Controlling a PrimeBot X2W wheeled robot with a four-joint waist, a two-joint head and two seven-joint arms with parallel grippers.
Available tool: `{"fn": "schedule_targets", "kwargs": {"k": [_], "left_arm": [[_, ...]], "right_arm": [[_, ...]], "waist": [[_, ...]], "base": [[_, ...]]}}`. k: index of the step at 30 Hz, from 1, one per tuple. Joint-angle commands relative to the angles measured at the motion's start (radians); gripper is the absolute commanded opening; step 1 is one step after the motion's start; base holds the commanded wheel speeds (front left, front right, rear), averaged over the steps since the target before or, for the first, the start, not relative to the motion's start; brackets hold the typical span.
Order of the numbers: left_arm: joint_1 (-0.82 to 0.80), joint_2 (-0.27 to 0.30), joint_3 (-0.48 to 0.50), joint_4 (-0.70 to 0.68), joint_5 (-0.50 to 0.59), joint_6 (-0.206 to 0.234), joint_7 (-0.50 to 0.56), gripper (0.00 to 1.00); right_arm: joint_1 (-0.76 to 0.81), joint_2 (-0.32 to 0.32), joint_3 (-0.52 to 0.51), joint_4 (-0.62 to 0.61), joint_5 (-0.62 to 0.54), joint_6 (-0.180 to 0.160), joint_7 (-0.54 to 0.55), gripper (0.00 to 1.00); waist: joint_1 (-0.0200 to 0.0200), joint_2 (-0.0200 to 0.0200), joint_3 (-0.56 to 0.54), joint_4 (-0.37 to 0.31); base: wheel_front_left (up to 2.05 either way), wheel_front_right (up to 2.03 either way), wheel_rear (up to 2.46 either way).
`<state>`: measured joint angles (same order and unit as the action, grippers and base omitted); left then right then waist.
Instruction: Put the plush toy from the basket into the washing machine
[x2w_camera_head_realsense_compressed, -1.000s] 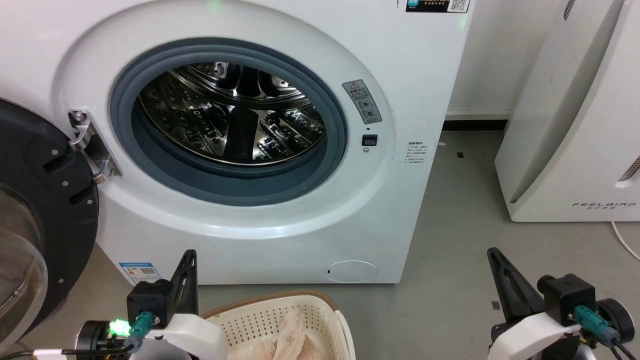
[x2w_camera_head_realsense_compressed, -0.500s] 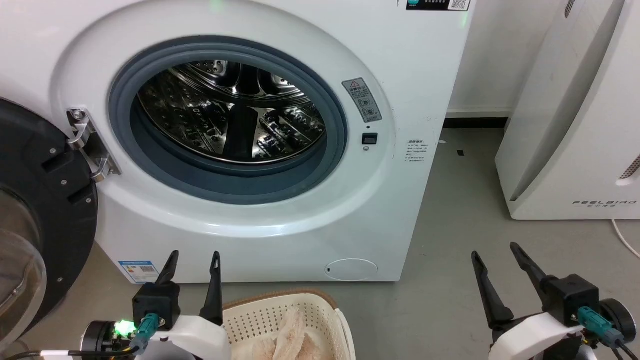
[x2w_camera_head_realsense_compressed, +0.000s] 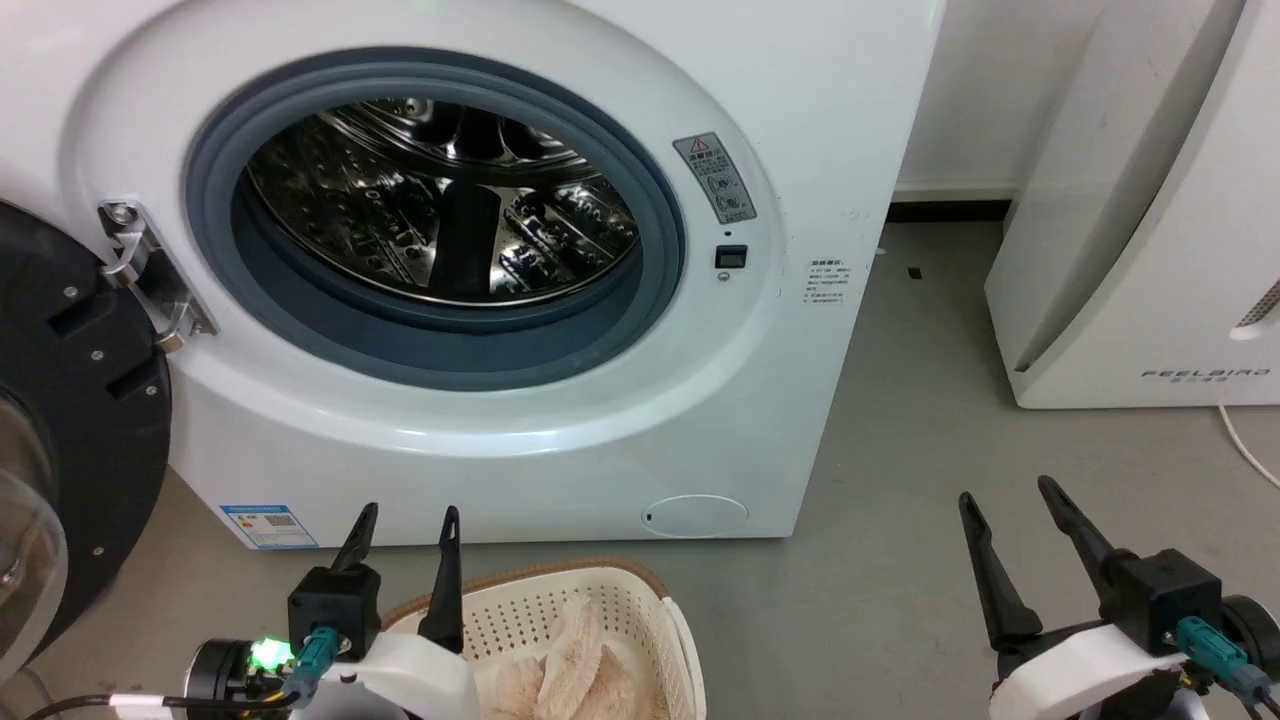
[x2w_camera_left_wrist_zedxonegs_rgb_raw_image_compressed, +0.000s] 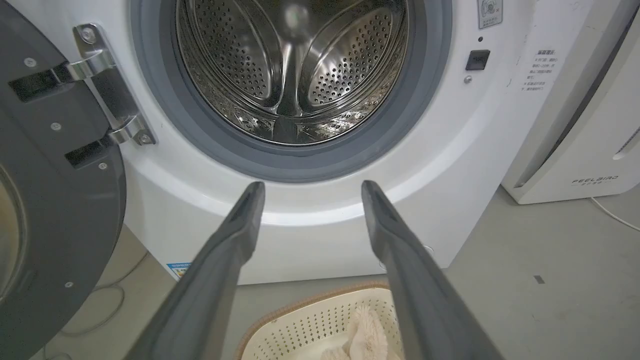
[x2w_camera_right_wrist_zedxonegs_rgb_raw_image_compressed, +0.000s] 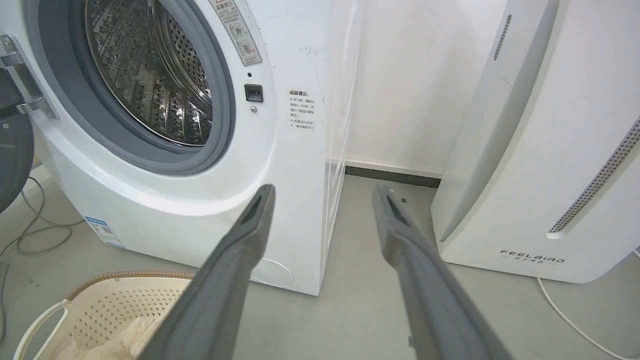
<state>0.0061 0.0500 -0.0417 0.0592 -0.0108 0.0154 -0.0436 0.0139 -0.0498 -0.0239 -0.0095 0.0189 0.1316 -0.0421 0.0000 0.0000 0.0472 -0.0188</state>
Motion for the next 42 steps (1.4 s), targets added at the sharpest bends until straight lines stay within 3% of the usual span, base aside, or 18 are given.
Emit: {"fn": "schedule_targets", "kwargs": {"k": [1, 16, 42], "left_arm": [[-0.023, 0.002, -0.007, 0.012, -0.005, 0.003, -0.011, 1.0], [-0.091, 0.017, -0.038, 0.124, -0.021, -0.01, -0.015, 1.0], [-0.26, 0.085, -0.114, 0.487, -0.04, -0.04, 0.031, 1.0]], "right_arm": [[-0.015, 0.0, -0.004, -0.006, 0.007, 0.0, -0.013, 1.0], [-0.049, 0.0, -0.019, -0.016, 0.036, 0.0, -0.044, 1.0], [-0.092, 0.0, -0.002, -0.037, 0.056, -0.001, -0.101, 1.0]], "waist": [[0.0, 0.0, 0.012, -0.005], [0.0, 0.0, 0.102, -0.042], [0.0, 0.0, 0.27, -0.149]], "base": [[0.0, 0.0, 0.0], [0.0, 0.0, 0.0], [0.0, 0.0, 0.0]]}}
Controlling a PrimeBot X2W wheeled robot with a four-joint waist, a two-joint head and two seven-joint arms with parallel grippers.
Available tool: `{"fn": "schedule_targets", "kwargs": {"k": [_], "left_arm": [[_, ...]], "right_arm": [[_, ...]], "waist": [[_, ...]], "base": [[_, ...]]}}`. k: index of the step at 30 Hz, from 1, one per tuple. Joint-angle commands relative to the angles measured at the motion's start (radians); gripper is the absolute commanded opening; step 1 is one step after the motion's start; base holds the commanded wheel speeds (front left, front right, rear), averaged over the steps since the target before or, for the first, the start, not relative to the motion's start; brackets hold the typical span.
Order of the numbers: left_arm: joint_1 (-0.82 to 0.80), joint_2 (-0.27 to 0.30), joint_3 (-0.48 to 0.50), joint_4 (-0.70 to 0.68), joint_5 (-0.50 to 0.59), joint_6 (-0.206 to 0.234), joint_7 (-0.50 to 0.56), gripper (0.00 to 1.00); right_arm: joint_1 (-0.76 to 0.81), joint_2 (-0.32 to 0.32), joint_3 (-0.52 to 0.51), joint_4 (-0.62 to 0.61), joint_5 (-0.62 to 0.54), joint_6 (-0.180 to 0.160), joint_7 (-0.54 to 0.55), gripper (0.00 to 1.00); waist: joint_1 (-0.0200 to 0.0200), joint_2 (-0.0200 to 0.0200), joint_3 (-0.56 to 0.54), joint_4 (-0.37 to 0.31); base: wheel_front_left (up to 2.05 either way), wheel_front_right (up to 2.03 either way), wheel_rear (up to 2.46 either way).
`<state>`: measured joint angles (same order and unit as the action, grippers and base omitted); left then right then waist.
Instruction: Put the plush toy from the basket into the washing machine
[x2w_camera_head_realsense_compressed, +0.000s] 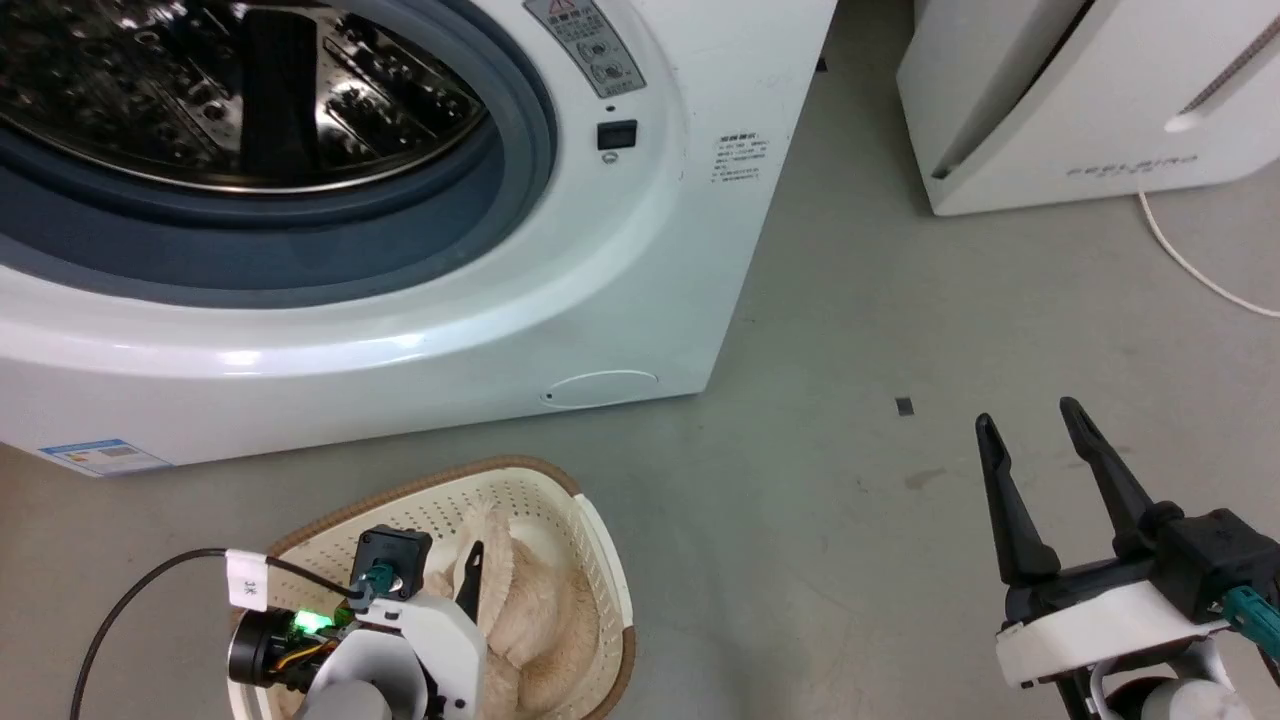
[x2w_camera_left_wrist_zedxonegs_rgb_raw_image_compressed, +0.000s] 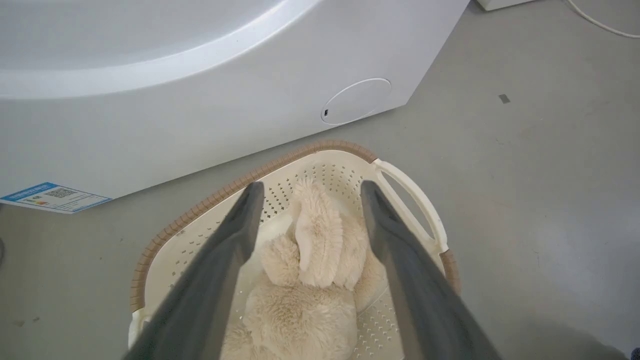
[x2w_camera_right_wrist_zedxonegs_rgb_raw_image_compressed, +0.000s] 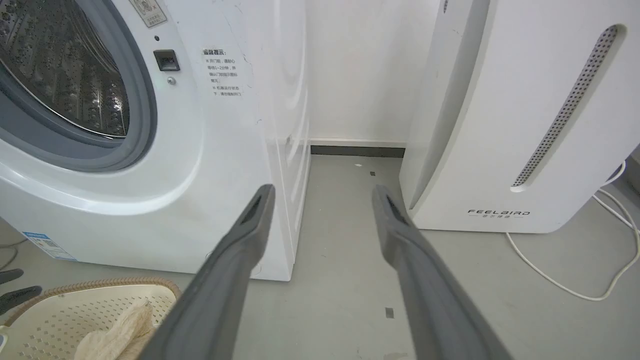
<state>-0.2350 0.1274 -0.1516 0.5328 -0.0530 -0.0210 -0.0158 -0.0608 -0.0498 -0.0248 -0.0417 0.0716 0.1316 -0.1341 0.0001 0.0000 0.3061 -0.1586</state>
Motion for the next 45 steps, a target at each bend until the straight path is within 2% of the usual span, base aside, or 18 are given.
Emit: {"fn": "schedule_targets", "kwargs": {"k": [1, 13, 26, 39, 45], "left_arm": [[-0.026, 0.011, -0.01, 0.031, 0.004, -0.005, 0.009, 1.0], [-0.129, 0.042, -0.059, 0.218, -0.005, -0.031, 0.054, 1.0], [-0.236, 0.099, -0.118, 0.404, -0.001, -0.015, 0.09, 1.0], [-0.336, 0.176, -0.178, 0.553, -0.005, -0.015, 0.023, 1.0], [-0.388, 0.204, -0.196, 0.622, -0.015, 0.007, -0.002, 1.0]], "right_arm": [[-0.019, 0.0, 0.0, -0.005, 0.006, -0.001, -0.011, 1.0], [-0.049, 0.0, 0.002, -0.007, 0.044, -0.001, -0.036, 1.0], [-0.082, 0.0, 0.002, 0.0, 0.071, -0.001, -0.063, 1.0], [-0.124, 0.0, 0.015, -0.01, 0.105, -0.001, -0.09, 1.0], [-0.144, 0.0, 0.025, -0.011, 0.121, -0.001, -0.103, 1.0]], "waist": [[-0.0001, 0.0, 0.019, -0.013], [-0.0001, 0.0, 0.126, -0.07], [-0.0001, 0.0, 0.233, -0.134], [-0.0001, 0.0, 0.353, -0.188], [-0.0001, 0.0, 0.406, -0.209]], "base": [[0.0, 0.0, 0.0], [0.0, 0.0, 0.0], [0.0, 0.0, 0.0], [0.0, 0.0, 0.0], [0.0, 0.0, 0.0]]}}
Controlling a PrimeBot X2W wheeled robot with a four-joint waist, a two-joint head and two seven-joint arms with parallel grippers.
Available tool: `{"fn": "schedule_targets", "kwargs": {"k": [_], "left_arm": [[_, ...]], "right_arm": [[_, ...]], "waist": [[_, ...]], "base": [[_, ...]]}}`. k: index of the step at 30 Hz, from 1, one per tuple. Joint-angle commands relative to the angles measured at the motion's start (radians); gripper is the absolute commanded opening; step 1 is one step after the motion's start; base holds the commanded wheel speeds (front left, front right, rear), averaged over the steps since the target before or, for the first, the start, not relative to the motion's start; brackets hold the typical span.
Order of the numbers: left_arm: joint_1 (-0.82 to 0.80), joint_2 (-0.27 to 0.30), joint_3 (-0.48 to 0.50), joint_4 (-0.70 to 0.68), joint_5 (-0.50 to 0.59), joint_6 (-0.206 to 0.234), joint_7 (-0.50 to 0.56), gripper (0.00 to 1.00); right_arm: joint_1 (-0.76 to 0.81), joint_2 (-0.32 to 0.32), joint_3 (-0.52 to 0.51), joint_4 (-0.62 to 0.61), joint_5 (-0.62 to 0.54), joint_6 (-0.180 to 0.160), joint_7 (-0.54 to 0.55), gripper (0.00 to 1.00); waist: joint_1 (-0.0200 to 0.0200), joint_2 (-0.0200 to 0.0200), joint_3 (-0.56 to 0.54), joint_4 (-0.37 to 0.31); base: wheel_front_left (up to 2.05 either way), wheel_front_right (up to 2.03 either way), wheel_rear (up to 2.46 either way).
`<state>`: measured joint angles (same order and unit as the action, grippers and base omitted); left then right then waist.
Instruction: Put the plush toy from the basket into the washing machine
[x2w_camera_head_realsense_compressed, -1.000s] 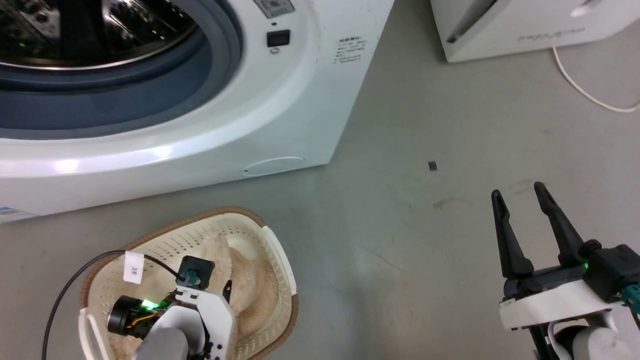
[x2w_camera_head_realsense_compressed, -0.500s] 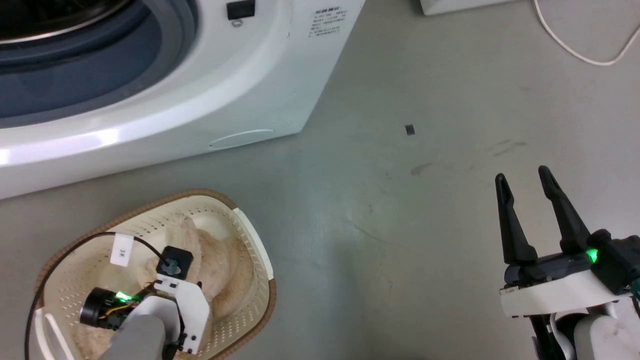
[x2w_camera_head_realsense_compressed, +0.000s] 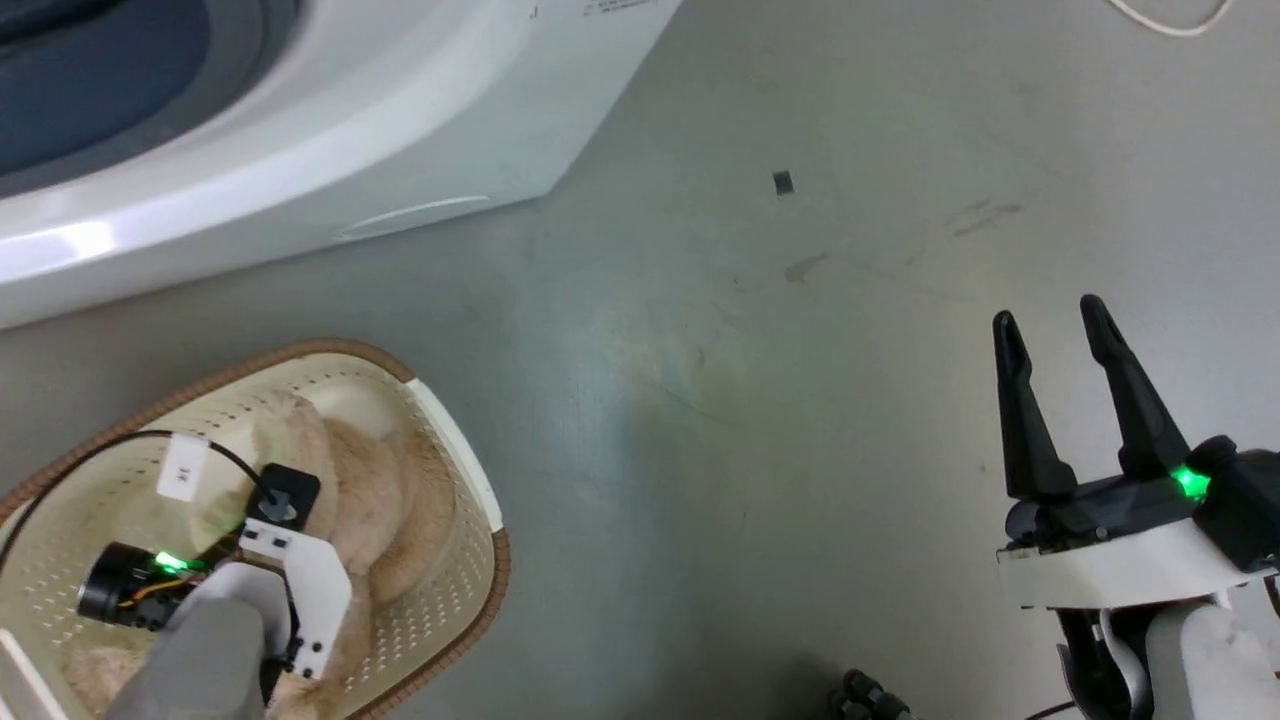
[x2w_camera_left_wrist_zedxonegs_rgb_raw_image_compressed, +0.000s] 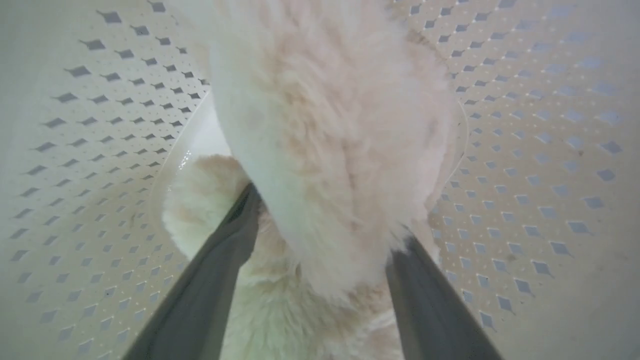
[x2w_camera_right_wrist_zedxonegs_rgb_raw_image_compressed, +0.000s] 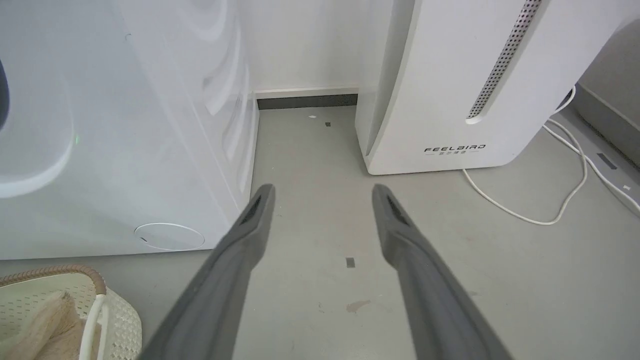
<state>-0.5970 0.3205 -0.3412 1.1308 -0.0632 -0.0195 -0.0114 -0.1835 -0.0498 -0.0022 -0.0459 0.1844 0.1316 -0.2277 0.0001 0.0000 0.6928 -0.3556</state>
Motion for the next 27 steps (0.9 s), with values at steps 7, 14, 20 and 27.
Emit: {"fn": "schedule_targets", "kwargs": {"k": [7, 14, 20, 27], "left_arm": [[-0.07, 0.042, -0.025, 0.103, -0.028, 0.006, -0.023, 1.0], [-0.098, 0.052, -0.063, 0.157, -0.038, -0.058, -0.053, 0.0], [-0.074, 0.014, -0.064, 0.158, -0.062, -0.069, -0.109, 0.0], [-0.028, -0.032, -0.068, 0.159, -0.084, -0.076, -0.182, 0.0]], "right_arm": [[-0.041, 0.0, 0.01, -0.009, 0.024, -0.001, -0.024, 1.0], [-0.056, 0.0, 0.009, -0.001, 0.026, -0.001, -0.034, 1.0], [-0.059, 0.0, 0.003, 0.013, 0.009, -0.001, -0.034, 1.0], [-0.044, 0.0, -0.017, 0.027, -0.015, -0.001, -0.034, 1.0]], "waist": [[-0.0001, 0.0, 0.073, -0.039], [-0.0001, 0.0, 0.099, -0.046], [-0.0001, 0.0, 0.034, -0.019], [-0.0001, 0.0, -0.079, 0.024]], "base": [[0.0, 0.0, 0.0], [0.0, 0.0, 0.0], [0.0, 0.0, 0.0], [0.0, 0.0, 0.0]]}}
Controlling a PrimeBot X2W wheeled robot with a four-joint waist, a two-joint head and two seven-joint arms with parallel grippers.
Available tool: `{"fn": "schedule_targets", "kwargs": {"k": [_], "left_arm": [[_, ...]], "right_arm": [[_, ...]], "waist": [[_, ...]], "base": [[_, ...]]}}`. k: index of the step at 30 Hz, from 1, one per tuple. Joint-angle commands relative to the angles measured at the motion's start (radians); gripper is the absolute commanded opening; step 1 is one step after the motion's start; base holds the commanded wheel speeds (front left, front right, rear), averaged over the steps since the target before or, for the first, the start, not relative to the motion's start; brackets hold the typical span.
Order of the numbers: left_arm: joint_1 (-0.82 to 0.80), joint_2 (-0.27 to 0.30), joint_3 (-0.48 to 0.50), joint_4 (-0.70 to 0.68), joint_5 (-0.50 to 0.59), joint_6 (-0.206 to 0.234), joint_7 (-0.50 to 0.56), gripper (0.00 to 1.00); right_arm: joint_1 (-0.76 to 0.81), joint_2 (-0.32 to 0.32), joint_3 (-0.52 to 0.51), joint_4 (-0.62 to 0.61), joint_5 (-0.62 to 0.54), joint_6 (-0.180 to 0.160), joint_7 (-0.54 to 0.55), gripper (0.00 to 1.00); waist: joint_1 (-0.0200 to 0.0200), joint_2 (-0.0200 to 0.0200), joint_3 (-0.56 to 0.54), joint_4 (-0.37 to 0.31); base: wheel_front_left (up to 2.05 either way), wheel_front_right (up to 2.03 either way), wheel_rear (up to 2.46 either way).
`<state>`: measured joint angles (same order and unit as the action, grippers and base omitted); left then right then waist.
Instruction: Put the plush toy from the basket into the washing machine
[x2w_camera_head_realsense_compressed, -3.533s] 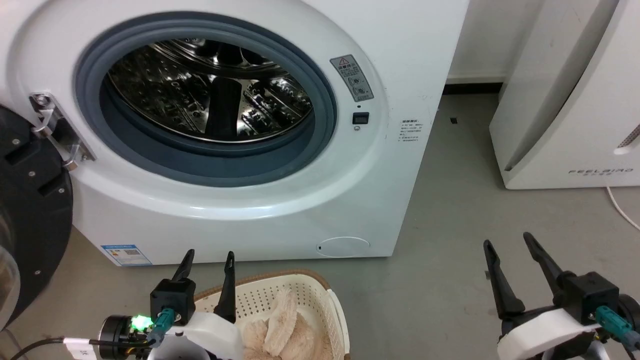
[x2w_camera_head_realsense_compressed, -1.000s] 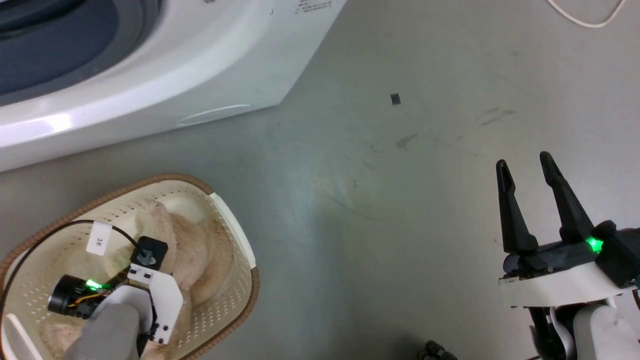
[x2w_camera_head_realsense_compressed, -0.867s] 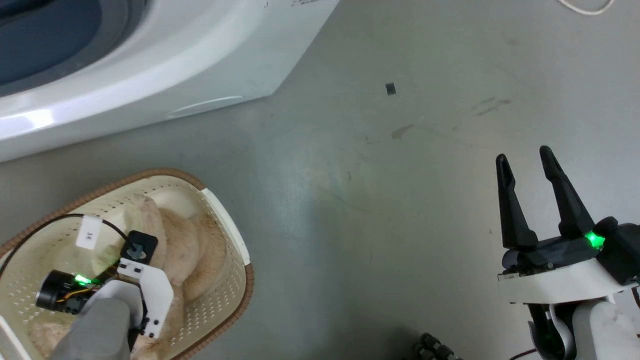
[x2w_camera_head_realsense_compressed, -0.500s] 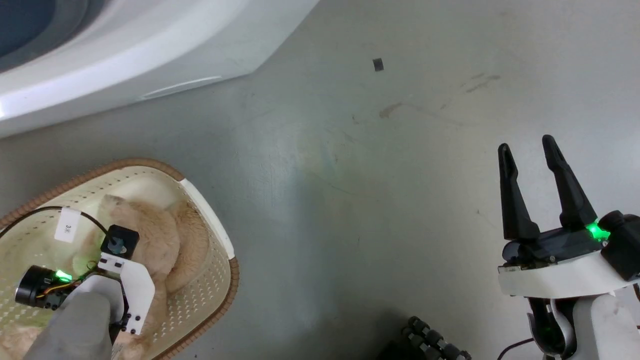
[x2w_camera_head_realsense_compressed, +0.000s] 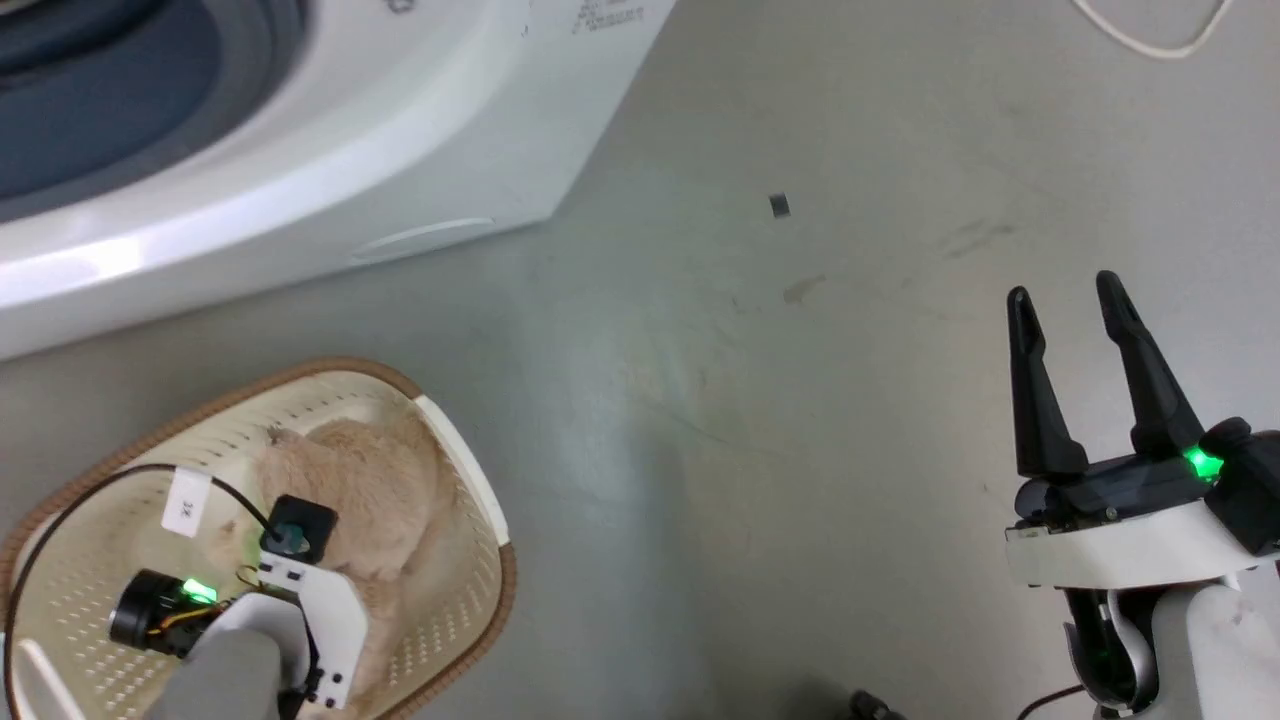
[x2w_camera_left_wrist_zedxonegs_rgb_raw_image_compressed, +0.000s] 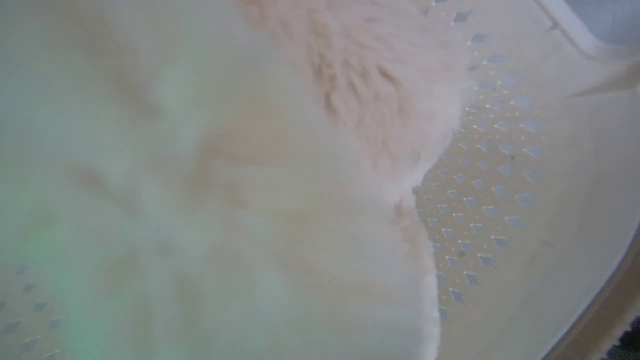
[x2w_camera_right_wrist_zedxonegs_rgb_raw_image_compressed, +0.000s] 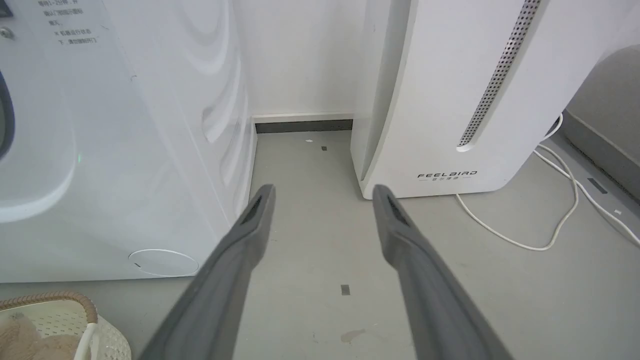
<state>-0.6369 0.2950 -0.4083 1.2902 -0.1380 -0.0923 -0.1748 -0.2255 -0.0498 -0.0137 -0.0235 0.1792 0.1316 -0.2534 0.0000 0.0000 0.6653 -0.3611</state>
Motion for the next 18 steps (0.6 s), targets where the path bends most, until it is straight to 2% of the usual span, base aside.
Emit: {"fn": "schedule_targets", "kwargs": {"k": [1, 10, 18], "left_arm": [[0.012, -0.006, -0.001, 0.0, -0.009, -0.003, -0.018, 0.0], [0.063, -0.063, 0.005, -0.066, -0.035, 0.03, -0.085, 0.0], [0.213, -0.071, 0.044, -0.369, -0.047, 0.092, -0.087, 0.0]], "right_arm": [[-0.002, 0.0, -0.006, 0.004, -0.01, -0.001, -0.008, 1.0], [0.044, 0.0, -0.025, 0.02, -0.045, -0.001, -0.008, 1.0], [0.093, 0.0, -0.044, 0.034, -0.068, -0.001, -0.008, 1.0]], "waist": [[0.0, 0.0, -0.051, 0.03], [0.0, 0.0, -0.192, 0.098], [0.0, 0.0, -0.312, 0.155]], "base": [[0.0, 0.0, 0.0], [0.0, 0.0, 0.0], [0.0, 0.0, 0.0]]}}
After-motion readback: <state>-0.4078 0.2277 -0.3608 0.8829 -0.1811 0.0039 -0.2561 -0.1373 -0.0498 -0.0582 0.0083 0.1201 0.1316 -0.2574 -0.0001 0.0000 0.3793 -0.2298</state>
